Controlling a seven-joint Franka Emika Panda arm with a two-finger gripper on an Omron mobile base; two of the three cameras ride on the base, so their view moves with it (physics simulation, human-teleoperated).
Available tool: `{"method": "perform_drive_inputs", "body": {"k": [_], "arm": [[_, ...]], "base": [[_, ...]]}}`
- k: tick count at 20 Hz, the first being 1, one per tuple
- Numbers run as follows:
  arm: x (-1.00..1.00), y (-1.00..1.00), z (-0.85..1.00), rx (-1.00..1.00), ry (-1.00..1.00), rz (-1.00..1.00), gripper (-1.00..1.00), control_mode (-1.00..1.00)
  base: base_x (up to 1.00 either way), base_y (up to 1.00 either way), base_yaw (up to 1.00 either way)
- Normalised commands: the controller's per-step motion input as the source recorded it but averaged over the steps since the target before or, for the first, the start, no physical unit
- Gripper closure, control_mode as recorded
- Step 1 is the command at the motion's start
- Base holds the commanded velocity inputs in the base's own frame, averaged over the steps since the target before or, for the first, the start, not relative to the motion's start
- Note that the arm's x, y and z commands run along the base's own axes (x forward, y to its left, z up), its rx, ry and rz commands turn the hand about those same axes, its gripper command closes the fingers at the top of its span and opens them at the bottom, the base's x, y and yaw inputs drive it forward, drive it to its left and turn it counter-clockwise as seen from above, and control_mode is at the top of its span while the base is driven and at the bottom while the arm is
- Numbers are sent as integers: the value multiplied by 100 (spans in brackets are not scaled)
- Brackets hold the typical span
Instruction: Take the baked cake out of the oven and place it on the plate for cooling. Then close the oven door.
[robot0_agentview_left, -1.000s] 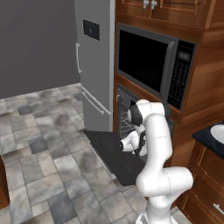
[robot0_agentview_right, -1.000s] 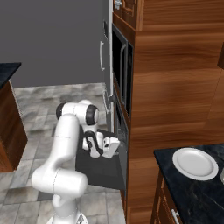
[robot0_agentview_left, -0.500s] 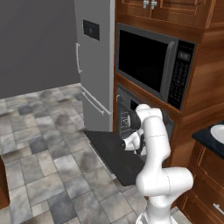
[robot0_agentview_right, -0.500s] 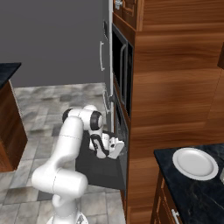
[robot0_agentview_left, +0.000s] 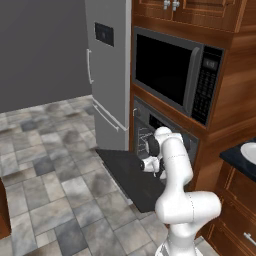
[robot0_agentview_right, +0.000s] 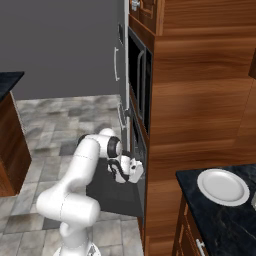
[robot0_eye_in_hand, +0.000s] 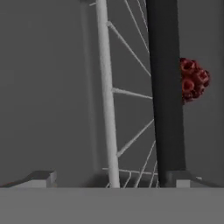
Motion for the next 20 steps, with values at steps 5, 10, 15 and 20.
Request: {"method": "perform_drive_inputs", "body": {"k": [5, 10, 15, 20], "arm": [[44, -10, -46, 0, 8, 0, -100, -100], [38, -2, -50, 0, 10, 0, 100, -100], [11, 0, -49, 6, 22, 0, 100, -100], [0, 1, -38, 27, 50, 0, 100, -100]], "base": [[0, 0, 0], [0, 0, 0], [0, 0, 0], [0, 0, 0]]}}
